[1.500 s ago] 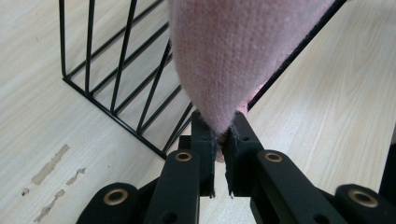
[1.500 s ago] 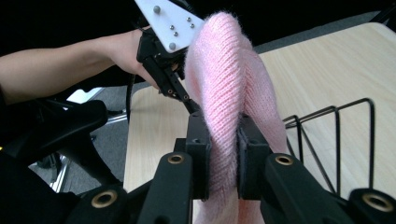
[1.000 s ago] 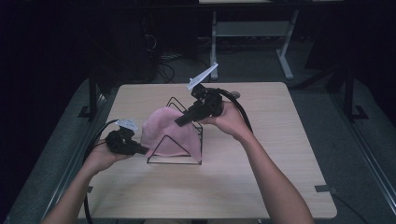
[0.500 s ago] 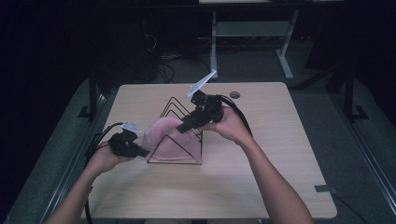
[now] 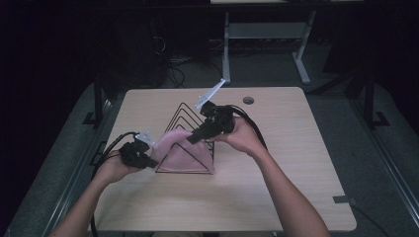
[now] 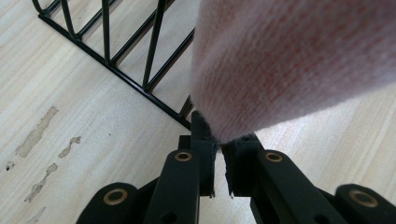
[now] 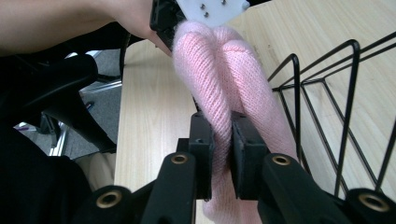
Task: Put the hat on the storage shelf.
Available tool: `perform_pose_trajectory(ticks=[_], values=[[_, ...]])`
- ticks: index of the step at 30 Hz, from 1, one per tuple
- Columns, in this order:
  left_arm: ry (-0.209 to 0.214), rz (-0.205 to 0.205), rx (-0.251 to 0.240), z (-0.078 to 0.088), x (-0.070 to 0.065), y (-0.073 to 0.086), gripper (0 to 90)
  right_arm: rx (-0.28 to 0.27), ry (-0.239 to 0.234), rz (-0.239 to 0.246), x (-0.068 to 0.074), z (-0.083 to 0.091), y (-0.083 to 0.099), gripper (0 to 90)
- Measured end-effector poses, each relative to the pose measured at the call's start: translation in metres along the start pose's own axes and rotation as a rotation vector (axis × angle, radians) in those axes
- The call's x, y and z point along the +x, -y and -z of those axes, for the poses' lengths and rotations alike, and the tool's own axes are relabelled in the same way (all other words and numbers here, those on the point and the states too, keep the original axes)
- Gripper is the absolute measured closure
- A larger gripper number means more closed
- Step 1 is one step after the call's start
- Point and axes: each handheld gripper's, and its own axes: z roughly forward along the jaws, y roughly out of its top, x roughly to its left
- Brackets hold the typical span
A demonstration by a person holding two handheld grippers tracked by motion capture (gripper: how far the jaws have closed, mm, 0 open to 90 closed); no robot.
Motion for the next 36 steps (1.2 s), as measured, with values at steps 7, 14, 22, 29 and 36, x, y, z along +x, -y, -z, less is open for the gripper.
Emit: perform_pose_trajectory(ticks=[7,14,22,29,36], values=[[-0.002,-0.002,0.023,-0.006,0.003,0.002,83.5,0.023,-0.003,-0.006,0.001,-0.007,0.003,81.6],[0.005,0.009,0.020,-0.008,0.003,0.005,83.5,0.019,-0.022,-0.031,0.000,-0.011,0.008,81.7],[0.014,0.021,-0.012,-0.005,0.004,0.007,79.9,0.002,-0.012,-0.022,0.000,-0.008,0.010,75.6],[0.023,0.039,-0.051,0.003,0.005,0.008,72.4,-0.034,-0.022,-0.034,0.000,-0.002,0.015,66.0],[0.031,0.047,-0.061,0.010,0.004,0.009,67.3,-0.043,0.012,-0.021,0.003,0.005,0.019,61.3]])
